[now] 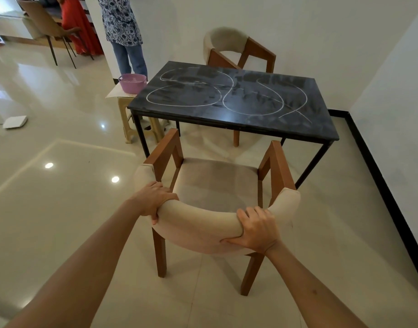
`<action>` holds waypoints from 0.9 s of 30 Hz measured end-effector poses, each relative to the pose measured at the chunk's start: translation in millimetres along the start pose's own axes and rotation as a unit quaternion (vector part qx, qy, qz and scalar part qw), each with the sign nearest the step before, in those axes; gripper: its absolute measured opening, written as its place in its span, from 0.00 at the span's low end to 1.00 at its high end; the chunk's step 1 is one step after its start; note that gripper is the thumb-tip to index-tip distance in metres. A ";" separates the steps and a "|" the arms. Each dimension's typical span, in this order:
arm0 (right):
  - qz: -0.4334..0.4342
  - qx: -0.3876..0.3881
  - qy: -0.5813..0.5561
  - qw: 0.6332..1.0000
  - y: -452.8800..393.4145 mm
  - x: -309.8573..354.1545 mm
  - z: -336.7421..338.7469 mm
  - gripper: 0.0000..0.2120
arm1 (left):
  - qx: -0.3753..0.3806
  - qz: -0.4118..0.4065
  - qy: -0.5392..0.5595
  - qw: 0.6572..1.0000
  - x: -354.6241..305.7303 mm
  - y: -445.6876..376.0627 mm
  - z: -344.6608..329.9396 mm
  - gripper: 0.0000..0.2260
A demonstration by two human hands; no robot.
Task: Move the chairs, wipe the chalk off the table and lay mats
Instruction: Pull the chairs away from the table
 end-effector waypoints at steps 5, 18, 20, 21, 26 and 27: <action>-0.002 -0.005 -0.003 1.000 -22.9 -13.0 -14.3 0.38 | -0.008 0.001 0.001 1.000 20.6 -23.7 10.8 0.33; -0.010 -0.023 0.006 1.000 -64.7 -28.1 -39.4 0.37 | 0.008 0.005 -0.024 1.000 63.1 -67.5 25.9 0.35; -0.009 -0.028 0.005 1.000 -63.8 -28.0 -39.9 0.38 | 0.005 0.002 -0.025 1.000 63.9 -67.6 24.8 0.35; -0.009 -0.030 0.006 0.999 -63.6 -27.9 -39.8 0.38 | 0.003 0.001 -0.027 1.000 64.0 -67.5 24.8 0.35; -0.010 -0.026 0.003 1.000 -63.5 -27.8 -40.3 0.38 | -0.003 0.010 -0.025 1.000 62.0 -66.2 25.2 0.35; -0.010 -0.023 0.003 1.000 -63.4 -27.9 -40.7 0.38 | -0.003 0.014 -0.025 1.000 61.6 -65.7 25.1 0.35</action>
Point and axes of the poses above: each hand's wrist, its own y-axis away from the middle knuckle, its own z-axis out of the back of the hand, x = y × z, the point moved 5 cm from there along -y, towards the middle knuckle, and after that the axes turned 7 degrees about -z, right-handed, at the moved point
